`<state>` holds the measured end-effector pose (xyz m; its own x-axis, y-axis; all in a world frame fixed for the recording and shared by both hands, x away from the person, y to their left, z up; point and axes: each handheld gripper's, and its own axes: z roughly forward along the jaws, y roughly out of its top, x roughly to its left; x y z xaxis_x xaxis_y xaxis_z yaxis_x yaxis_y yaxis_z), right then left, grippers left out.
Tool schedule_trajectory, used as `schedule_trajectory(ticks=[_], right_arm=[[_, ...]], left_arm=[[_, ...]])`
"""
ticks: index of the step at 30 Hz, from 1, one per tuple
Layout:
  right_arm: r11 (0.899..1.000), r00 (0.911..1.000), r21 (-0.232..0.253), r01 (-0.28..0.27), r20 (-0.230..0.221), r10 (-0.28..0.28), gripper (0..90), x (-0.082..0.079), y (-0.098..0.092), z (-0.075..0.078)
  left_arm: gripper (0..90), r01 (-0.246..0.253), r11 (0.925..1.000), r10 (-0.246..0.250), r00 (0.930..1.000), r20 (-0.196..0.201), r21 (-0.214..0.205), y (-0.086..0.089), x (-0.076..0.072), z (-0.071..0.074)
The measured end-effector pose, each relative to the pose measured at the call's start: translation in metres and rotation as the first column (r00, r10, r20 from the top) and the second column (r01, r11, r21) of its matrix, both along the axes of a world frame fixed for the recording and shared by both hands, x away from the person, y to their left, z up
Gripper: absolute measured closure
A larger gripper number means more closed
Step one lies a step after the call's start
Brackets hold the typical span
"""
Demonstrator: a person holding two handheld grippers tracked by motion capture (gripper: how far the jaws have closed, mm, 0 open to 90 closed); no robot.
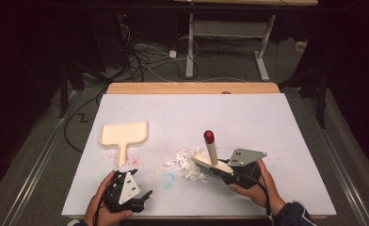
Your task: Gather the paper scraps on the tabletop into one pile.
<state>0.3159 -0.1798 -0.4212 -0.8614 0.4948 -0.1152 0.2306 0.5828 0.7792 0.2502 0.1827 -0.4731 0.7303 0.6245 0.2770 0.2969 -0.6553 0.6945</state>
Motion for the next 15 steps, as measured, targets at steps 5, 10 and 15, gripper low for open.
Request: schedule_trajectory(ticks=[5, 10, 15], right_arm=[[1.000, 0.9997, 0.023, 0.011, 0.020, -0.012, 67.6, 0.000, -0.010, 0.013], [0.996, 0.9990, 0.091, 0.005, 0.045, -0.009, 67.6, -0.010, -0.026, 0.031], [0.993, 0.9968, 0.098, -0.069, 0.047, 0.064, 67.6, -0.025, -0.031, 0.037]], left_arm=[[17.1, -0.008, 1.0000, 0.008, 1.0000, -0.001, -0.003, 0.003, -0.001, 0.000], [17.1, -0.008, 1.0000, 0.008, 1.0000, 0.002, -0.003, 0.002, -0.002, 0.001], [17.1, -0.010, 0.9999, 0.010, 0.9999, 0.002, -0.004, 0.002, -0.001, 0.001]])
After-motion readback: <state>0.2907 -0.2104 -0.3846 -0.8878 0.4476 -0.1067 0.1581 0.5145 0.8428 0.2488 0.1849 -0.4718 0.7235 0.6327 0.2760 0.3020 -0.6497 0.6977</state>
